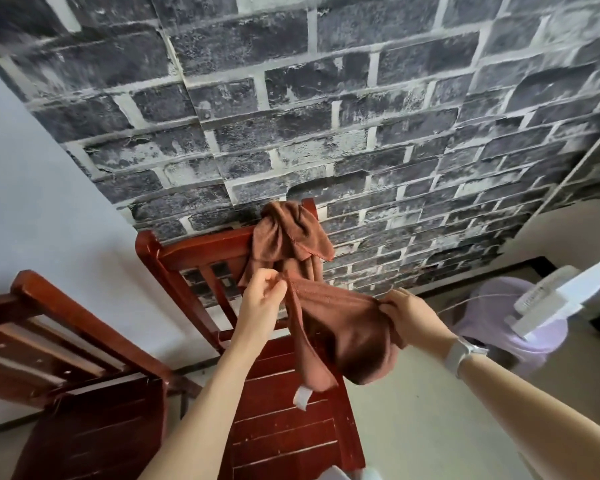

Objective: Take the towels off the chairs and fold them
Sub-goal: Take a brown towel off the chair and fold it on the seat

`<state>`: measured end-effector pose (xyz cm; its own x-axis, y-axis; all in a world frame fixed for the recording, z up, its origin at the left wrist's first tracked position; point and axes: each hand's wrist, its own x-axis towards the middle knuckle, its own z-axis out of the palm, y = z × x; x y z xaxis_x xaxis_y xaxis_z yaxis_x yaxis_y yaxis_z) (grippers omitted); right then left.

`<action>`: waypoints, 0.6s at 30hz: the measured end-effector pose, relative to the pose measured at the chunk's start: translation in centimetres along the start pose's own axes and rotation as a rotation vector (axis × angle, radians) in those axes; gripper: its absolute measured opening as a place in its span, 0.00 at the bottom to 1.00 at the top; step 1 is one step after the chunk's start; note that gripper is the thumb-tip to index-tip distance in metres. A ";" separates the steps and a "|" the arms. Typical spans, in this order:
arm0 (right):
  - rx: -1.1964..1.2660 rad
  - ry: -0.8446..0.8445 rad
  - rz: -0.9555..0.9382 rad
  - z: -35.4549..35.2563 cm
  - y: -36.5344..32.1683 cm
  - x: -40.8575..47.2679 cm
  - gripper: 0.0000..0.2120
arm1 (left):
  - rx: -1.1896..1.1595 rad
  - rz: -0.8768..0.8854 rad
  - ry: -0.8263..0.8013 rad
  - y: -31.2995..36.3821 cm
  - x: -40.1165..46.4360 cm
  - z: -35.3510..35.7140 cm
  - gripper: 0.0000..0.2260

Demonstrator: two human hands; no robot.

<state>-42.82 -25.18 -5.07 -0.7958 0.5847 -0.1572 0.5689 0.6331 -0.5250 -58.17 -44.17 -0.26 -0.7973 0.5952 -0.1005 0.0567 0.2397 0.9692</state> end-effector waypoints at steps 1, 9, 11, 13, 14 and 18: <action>0.002 0.041 0.016 0.0 0.4 0.1 0.09 | -0.028 -0.051 0.038 -0.4 0.2 -0.1 0.04; 0.254 0.134 0.311 0.5 4.0 0.0 0.18 | -0.245 -0.228 0.242 -0.3 1.2 -2.8 0.07; 0.142 0.054 0.262 1.3 3.6 -0.4 0.25 | -0.298 -0.225 0.147 0.4 0.8 -2.1 0.08; 0.198 -0.060 0.128 2.4 2.0 -1.1 0.25 | -0.356 -0.199 0.019 1.4 0.1 -1.0 0.08; 0.249 -0.143 0.061 3.1 0.8 -1.5 0.23 | -0.375 -0.189 -0.035 1.9 -0.1 -0.5 0.07; 0.390 -0.322 -0.076 5.7 -3.7 -1.6 0.22 | -0.510 -0.178 -0.115 3.6 -0.5 0.6 0.09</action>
<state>-44.87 -31.38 -7.65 -0.8904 0.3195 -0.3241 0.4361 0.3956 -0.8083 -57.18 -43.19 3.19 -0.6954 0.6665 -0.2686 -0.3940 -0.0410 0.9182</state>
